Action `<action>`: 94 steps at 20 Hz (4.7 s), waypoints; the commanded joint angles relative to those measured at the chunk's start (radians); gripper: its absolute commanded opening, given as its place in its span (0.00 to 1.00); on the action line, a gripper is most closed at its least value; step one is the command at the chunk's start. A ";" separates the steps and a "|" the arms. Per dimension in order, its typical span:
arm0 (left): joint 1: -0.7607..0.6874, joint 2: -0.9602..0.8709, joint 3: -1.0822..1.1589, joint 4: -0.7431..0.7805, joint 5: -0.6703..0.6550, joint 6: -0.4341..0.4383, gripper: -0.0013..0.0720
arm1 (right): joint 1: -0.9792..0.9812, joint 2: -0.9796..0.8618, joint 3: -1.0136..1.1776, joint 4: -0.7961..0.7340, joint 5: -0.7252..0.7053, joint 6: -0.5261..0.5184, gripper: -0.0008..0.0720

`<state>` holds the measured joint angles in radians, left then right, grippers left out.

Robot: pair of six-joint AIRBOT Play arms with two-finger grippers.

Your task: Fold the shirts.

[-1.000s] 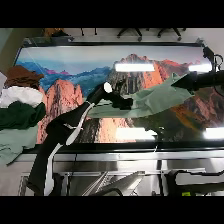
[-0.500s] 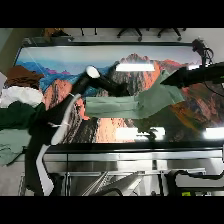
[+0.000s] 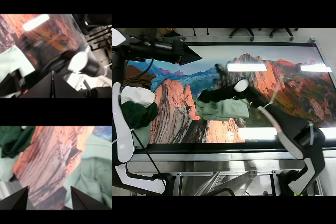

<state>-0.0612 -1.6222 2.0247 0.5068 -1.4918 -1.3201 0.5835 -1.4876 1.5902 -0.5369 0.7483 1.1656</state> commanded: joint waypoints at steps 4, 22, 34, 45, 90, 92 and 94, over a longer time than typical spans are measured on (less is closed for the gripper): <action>-0.003 0.041 0.000 -0.005 -0.093 0.053 0.04 | -0.080 0.073 0.003 -0.072 0.013 -0.021 0.52; -0.026 0.041 -0.001 -0.005 -0.153 0.039 0.04 | -0.550 -0.067 -0.202 -0.161 0.429 0.033 0.82; -0.029 0.040 -0.001 -0.005 -0.148 0.037 0.04 | -0.502 -0.056 -0.101 0.184 0.461 -0.177 0.69; -0.029 0.040 -0.001 -0.004 -0.166 0.037 0.04 | -0.497 -0.143 -0.101 -0.082 0.391 -0.068 0.87; -0.029 0.032 -0.002 -0.002 -0.190 0.056 0.04 | -1.469 0.261 -0.348 -1.061 0.584 0.457 0.03; -0.029 0.032 -0.002 -0.001 -0.190 0.056 0.04 | -1.469 0.262 -0.347 -1.061 0.608 0.457 0.28; -0.029 0.032 -0.002 -0.002 -0.187 0.056 0.04 | -1.469 0.262 -0.320 -1.093 0.674 0.466 0.57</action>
<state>-0.0906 -1.5898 2.0232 0.5056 -1.6821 -1.2640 -0.8848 -1.2266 1.2518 -1.5894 1.3624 1.6257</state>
